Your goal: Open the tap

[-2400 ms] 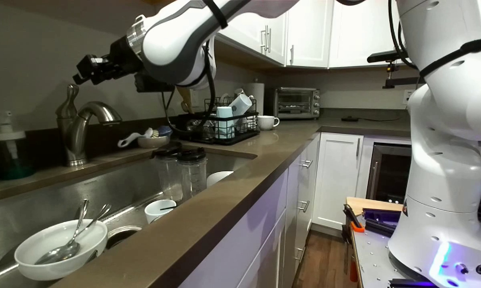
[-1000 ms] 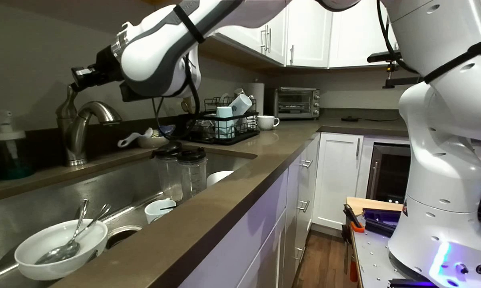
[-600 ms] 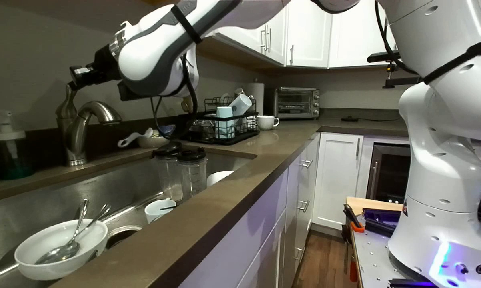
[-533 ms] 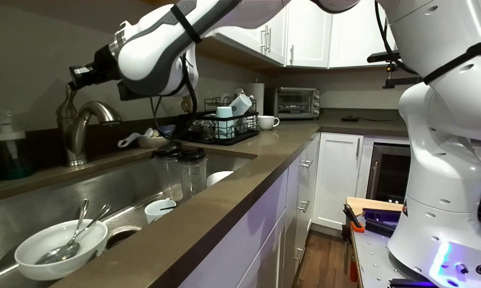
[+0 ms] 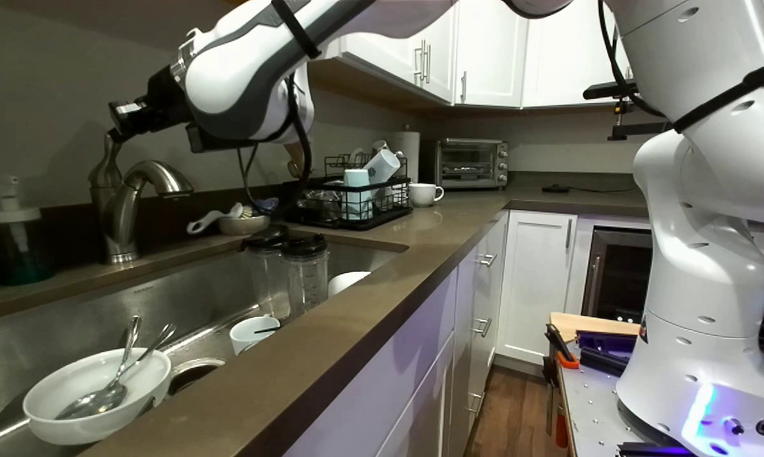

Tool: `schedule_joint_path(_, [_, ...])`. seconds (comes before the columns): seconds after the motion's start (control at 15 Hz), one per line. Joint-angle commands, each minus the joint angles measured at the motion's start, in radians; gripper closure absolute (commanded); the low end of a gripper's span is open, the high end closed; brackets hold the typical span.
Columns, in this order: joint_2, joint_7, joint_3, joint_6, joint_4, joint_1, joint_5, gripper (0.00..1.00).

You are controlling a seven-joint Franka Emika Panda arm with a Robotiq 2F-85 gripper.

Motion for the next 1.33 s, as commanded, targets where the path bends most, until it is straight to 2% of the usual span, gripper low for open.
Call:
schedule_joint_path(0.0, [0.037, 0.012, -0.001, -0.022, 0.056, -0.007, 0.01, 0.97])
schedule_joint_path(0.27, [0.06, 0.022, 0.023, 0.018, 0.073, -0.025, 0.008, 0.97])
schedule_joint_path(0.53, [0.088, 0.039, 0.014, 0.051, 0.097, -0.022, 0.011, 0.97])
schedule_joint_path(0.8, [0.137, 0.055, -0.005, 0.137, 0.147, -0.01, 0.019, 0.96])
schedule_joint_path(0.93, [0.174, 0.059, -0.031, 0.107, 0.241, 0.005, 0.027, 0.96])
schedule_joint_path(1.27, [0.242, 0.062, -0.067, 0.103, 0.364, 0.011, 0.046, 0.97])
